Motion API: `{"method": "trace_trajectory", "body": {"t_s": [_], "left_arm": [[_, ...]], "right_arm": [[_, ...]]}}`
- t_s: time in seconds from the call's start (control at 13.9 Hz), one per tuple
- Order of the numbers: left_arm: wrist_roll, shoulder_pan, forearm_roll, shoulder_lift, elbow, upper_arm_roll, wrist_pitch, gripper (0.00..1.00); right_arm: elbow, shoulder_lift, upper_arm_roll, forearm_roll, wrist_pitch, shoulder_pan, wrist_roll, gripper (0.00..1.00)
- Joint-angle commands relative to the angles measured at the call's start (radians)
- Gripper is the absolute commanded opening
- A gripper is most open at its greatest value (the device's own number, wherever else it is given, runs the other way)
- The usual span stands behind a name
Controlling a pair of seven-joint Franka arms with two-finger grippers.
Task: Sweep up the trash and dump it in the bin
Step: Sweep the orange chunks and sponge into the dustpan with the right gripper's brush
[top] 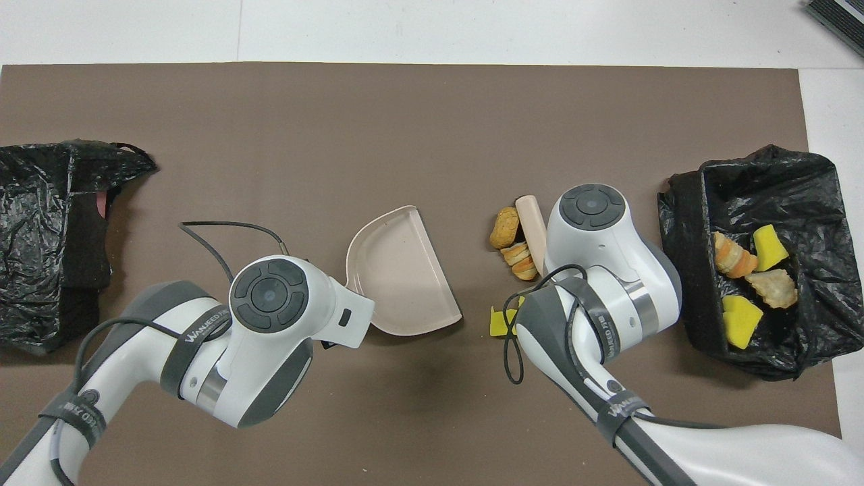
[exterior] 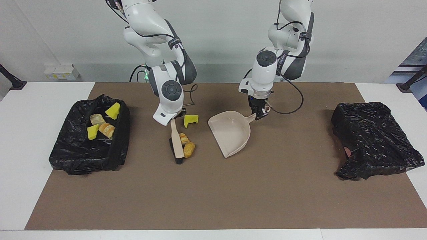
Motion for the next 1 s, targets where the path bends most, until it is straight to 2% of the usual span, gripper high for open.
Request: {"method": "trace_trajectory", "body": {"t_s": [0.0, 0.22, 0.43, 0.65, 0.93], "left_arm": [[-0.039, 0.001, 0.033, 0.007, -0.017, -0.002, 0.029, 0.00], [-0.037, -0.008, 0.036, 0.007, -0.017, -0.002, 0.031, 0.00], [-0.031, -0.010, 0.042, 0.004, -0.023, -0.005, 0.032, 0.00], [0.033, -0.010, 0.042, 0.001, -0.024, -0.005, 0.031, 0.00], [0.212, -0.003, 0.042, 0.004, -0.017, -0.004, 0.016, 0.00]], "right_arm": [[-0.001, -0.014, 0.033, 0.088, -0.038, 0.051, -0.042, 0.00], [0.002, -0.030, 0.033, 0.187, -0.043, 0.132, -0.029, 0.00], [0.074, -0.022, 0.035, 0.226, -0.092, 0.199, 0.081, 0.00], [0.087, -0.071, 0.027, 0.229, -0.162, 0.183, 0.125, 0.00], [-0.011, -0.168, 0.024, 0.218, -0.233, 0.122, 0.292, 0.00]]}}
